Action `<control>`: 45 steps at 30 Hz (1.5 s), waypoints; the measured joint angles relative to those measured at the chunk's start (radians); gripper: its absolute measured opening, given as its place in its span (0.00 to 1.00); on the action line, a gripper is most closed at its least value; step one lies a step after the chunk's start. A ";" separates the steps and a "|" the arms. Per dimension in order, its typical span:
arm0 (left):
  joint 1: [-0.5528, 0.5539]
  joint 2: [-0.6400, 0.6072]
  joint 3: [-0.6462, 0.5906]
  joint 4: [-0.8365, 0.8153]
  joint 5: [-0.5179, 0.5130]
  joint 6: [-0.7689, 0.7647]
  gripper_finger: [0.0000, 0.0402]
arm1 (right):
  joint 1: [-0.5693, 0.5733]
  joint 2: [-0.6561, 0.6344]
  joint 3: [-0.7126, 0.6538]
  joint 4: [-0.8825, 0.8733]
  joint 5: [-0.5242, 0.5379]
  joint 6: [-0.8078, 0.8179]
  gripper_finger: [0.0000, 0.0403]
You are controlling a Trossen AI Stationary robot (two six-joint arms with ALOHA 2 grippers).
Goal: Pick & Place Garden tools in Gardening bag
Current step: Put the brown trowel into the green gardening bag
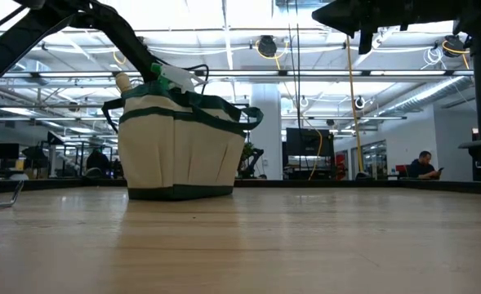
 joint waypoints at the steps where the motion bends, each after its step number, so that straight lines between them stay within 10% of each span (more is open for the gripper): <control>1: -0.001 0.000 0.000 0.004 -0.004 -0.002 0.81 | 0.000 0.000 0.000 0.000 0.000 0.000 0.00; 16: -0.003 0.000 -0.001 0.015 -0.053 0.017 0.79 | 0.000 0.000 0.000 0.000 0.000 -0.001 0.00; 33: -0.004 -0.006 -0.089 0.098 -0.043 0.015 0.19 | 0.000 0.000 0.000 0.000 -0.001 0.031 0.00; 45: -0.014 -0.003 -0.061 0.069 -0.130 -0.008 0.18 | 0.000 0.000 0.000 0.000 -0.001 0.048 0.00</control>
